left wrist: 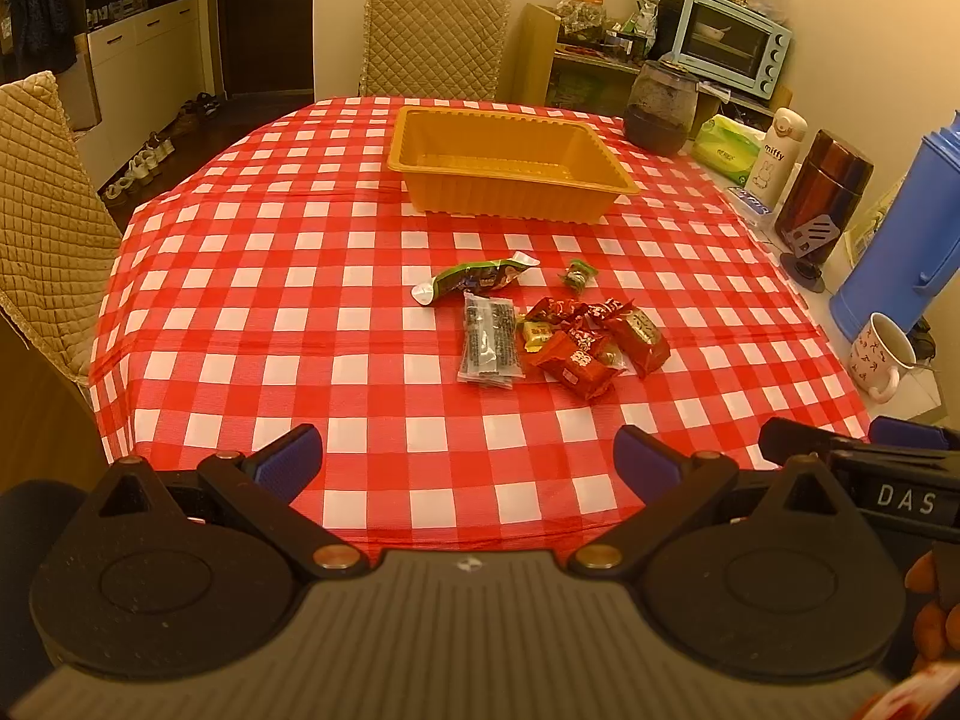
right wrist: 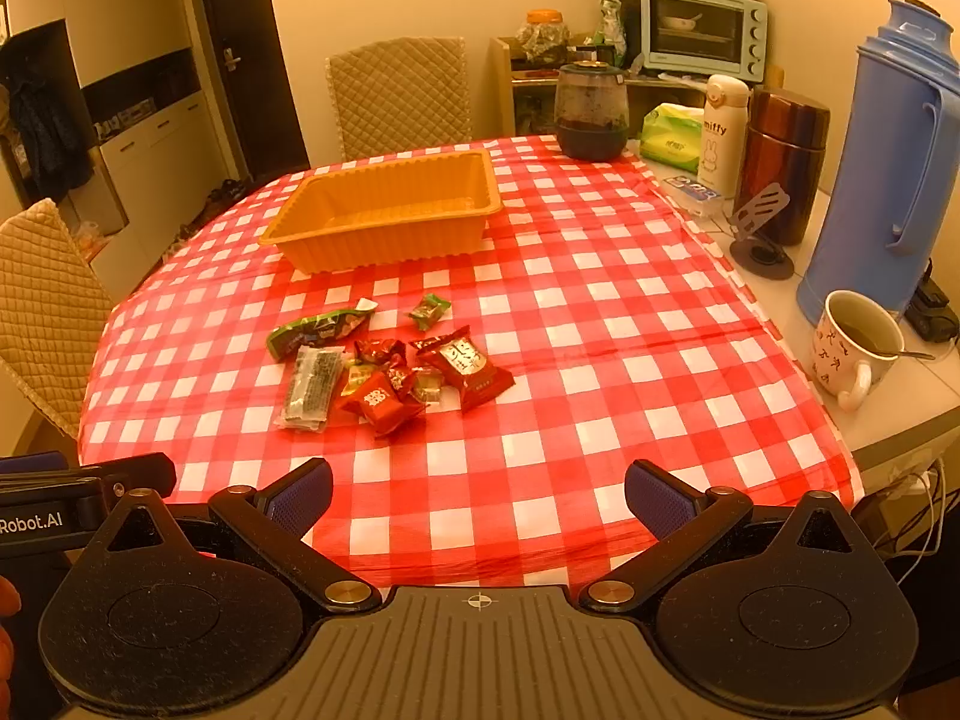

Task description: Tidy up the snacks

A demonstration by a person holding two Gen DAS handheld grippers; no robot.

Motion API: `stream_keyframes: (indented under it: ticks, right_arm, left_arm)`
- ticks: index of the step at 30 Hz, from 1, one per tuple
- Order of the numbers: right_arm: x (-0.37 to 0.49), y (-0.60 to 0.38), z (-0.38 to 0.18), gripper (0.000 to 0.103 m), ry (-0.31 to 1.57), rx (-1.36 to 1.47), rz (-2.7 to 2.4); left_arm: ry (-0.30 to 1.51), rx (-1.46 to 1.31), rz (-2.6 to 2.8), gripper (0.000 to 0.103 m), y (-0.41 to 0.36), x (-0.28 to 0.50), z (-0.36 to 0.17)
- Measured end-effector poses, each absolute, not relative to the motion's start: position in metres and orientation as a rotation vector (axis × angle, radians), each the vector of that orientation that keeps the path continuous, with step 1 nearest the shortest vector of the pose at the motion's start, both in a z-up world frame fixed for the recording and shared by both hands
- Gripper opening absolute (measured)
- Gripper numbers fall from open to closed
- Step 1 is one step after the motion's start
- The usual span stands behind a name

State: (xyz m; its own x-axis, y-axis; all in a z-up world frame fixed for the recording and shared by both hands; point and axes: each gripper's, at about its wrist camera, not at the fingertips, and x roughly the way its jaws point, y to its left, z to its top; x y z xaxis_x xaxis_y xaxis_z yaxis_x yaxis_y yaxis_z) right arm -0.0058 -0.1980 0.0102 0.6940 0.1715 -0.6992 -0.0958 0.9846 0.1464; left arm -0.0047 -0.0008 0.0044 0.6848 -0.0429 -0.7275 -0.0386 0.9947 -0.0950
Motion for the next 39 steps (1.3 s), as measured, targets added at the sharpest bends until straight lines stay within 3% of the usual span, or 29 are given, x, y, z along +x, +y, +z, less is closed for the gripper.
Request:
stream_keyframes:
  ticks: [39]
  right_arm:
    - [-0.0065, -0.1993, 0.0089, 0.103, 0.788, 0.102, 0.149]
  left_arm:
    - [0.817, -0.107, 0.0, 0.103, -0.001, -0.0027, 0.0063]
